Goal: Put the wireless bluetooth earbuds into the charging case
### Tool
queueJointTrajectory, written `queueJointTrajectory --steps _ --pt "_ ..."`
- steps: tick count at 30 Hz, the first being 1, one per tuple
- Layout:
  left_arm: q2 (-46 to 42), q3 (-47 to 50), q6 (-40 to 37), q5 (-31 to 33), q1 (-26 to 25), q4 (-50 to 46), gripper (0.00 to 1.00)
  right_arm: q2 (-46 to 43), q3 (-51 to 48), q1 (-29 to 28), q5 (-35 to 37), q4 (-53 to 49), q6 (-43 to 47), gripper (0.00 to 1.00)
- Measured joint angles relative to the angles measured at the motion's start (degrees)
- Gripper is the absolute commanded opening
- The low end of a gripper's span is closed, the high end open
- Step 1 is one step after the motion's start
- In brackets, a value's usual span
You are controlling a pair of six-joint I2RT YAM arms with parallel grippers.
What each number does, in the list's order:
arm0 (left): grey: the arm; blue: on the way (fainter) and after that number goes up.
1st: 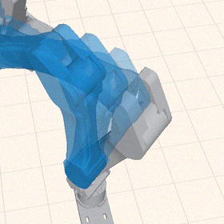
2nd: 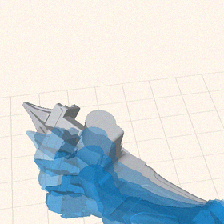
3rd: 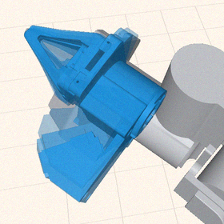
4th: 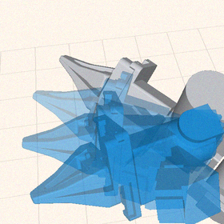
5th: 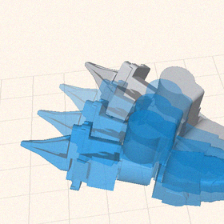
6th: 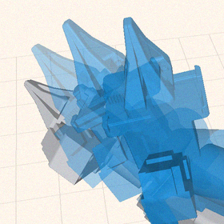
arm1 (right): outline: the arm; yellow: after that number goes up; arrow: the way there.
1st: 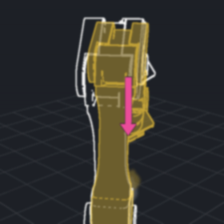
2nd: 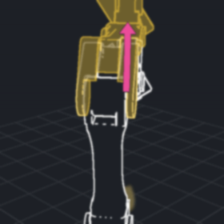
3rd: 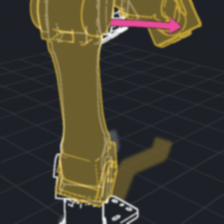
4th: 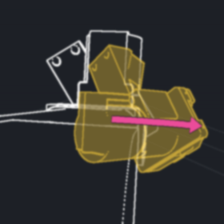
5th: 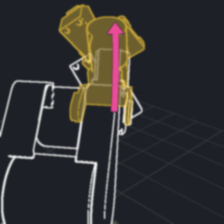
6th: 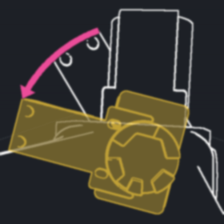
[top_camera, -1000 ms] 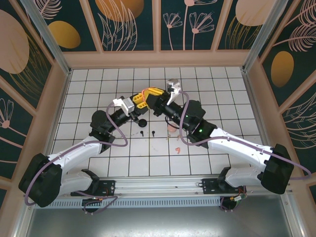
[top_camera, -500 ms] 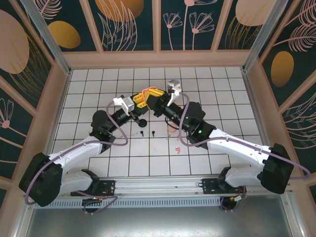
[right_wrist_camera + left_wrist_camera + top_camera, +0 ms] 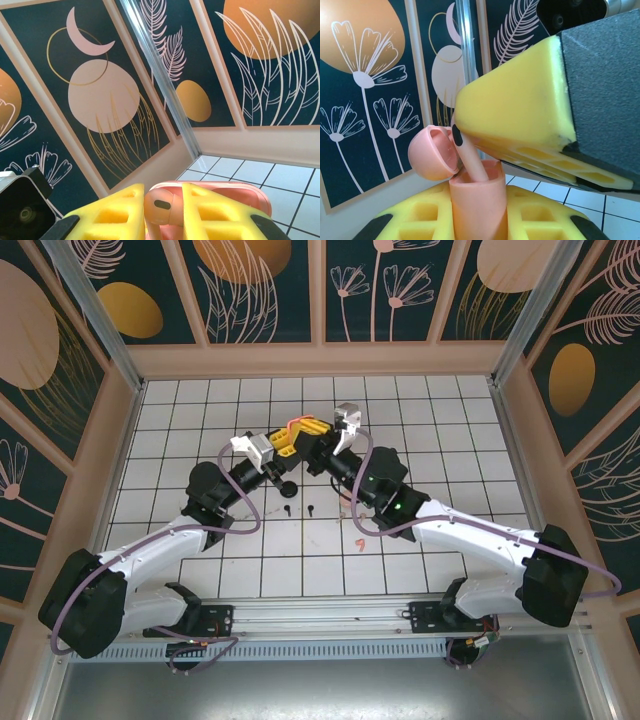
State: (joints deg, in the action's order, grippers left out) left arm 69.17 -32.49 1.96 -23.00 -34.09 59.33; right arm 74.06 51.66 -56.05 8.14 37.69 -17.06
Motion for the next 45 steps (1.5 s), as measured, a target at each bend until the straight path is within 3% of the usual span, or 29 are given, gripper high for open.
queueJointTrajectory --steps 13,26,38,45 --pt "0.0 -0.2 -0.2 -0.1 0.0 -0.7 0.00 0.0 -0.1 -0.6 1.5 -0.2 0.6 0.24" --pt "0.0 -0.2 -0.2 -0.2 0.0 -1.8 0.00 0.0 -0.7 -1.0 2.6 -0.2 0.2 0.37" --pt "0.0 -0.2 0.0 -0.4 0.0 -1.9 0.00 -0.8 -0.3 -1.0 3.5 -2.7 -1.7 0.68" --pt "0.0 0.2 0.8 0.0 0.0 0.0 0.00 -0.9 2.6 -1.0 4.0 -7.0 -3.4 0.72"
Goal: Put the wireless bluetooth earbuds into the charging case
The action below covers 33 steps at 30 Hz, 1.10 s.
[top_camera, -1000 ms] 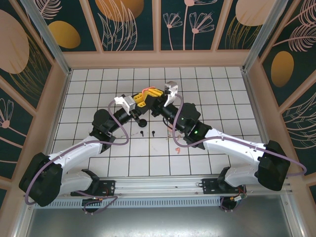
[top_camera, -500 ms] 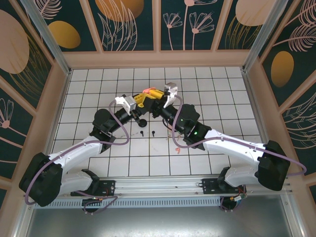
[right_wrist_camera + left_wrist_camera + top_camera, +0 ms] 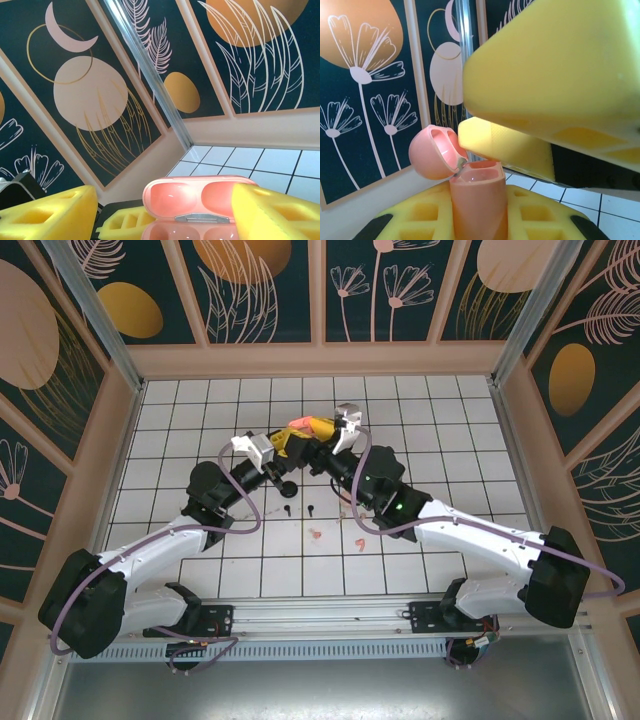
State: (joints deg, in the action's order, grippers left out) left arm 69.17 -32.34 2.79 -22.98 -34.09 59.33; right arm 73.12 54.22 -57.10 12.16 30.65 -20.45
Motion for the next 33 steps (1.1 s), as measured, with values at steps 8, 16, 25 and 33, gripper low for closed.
queueJointTrajectory --steps 8,16,25,33 --pt "-0.8 4.2 3.2 7.6 -0.4 7.2 0.00 -4.2 1.0 0.0 0.8 -9.4 -4.0 0.73" --pt "-4.5 9.6 3.8 18.3 -0.4 8.8 0.00 -15.3 -4.0 0.0 2.8 -22.1 -14.1 0.70" --pt "-12.5 13.7 3.7 24.5 0.1 5.2 0.00 -1.7 -12.5 -4.8 1.4 -33.6 -27.6 0.64" --pt "-17.6 14.9 3.7 26.7 0.1 1.8 0.00 17.9 -8.3 -11.6 0.4 -38.5 -33.6 0.56"
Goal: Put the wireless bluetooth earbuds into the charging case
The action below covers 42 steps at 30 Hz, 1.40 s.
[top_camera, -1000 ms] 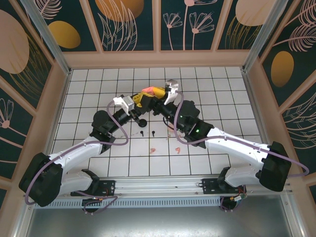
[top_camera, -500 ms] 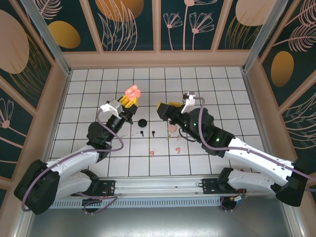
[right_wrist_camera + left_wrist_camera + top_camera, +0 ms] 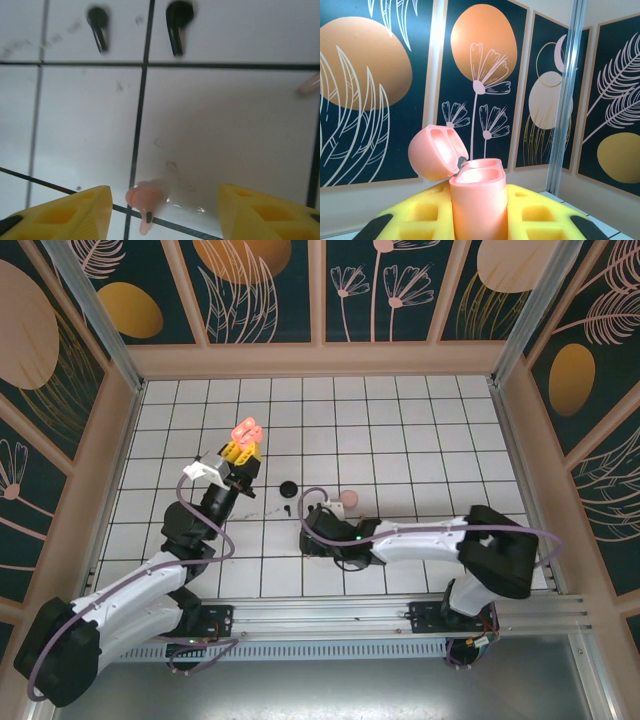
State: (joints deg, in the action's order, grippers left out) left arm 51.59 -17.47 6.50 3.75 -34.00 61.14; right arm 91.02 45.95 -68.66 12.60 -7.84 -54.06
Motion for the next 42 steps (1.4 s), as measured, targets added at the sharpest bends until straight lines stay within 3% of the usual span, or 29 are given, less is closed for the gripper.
queueJointTrajectory --steps 16,28,42 --pt "-1.5 0.1 0.0 0.2 0.2 -1.5 0.00 9.3 8.7 -3.2 1.7 -7.1 -4.2 0.48" --pt "-1.5 0.1 0.0 0.2 0.2 -1.4 0.00 11.3 11.5 -3.9 3.7 -10.9 -5.0 0.33" --pt "-0.8 0.1 0.0 0.2 0.2 -1.4 0.00 13.0 14.1 -5.0 6.7 -15.3 -6.4 0.22"
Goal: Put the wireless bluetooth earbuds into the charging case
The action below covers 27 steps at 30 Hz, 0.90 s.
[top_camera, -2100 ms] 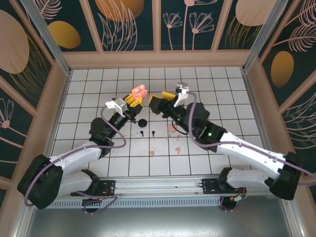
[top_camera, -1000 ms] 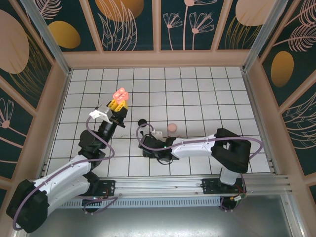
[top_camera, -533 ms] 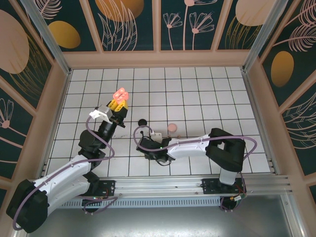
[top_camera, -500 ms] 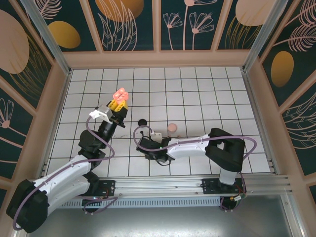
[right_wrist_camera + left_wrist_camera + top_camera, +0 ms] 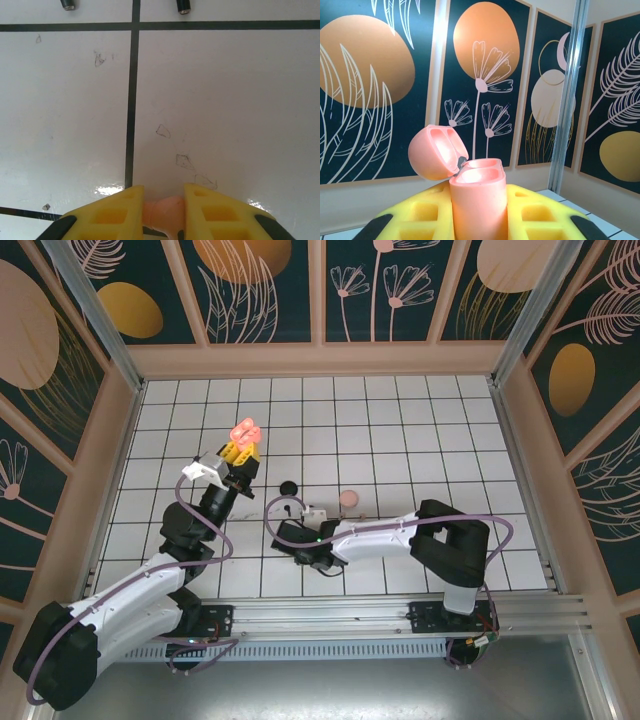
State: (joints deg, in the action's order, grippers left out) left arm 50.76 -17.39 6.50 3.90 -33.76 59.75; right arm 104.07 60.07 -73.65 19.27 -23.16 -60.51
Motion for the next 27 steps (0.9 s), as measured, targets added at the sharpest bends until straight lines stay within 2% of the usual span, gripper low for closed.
queueJointTrajectory --steps 12,23,27 --pt "0.2 -0.1 0.0 -0.3 0.0 0.0 0.00 -5.3 -1.7 -0.2 3.5 -6.6 -3.0 0.22" --pt "0.3 -0.2 0.0 -1.4 0.0 -0.1 0.00 -6.4 -3.0 -0.2 5.7 -9.7 -3.3 0.22" --pt "0.3 -0.2 -0.2 -3.4 0.0 -0.2 0.00 -12.0 -2.8 0.8 7.7 -10.1 -1.0 0.22"
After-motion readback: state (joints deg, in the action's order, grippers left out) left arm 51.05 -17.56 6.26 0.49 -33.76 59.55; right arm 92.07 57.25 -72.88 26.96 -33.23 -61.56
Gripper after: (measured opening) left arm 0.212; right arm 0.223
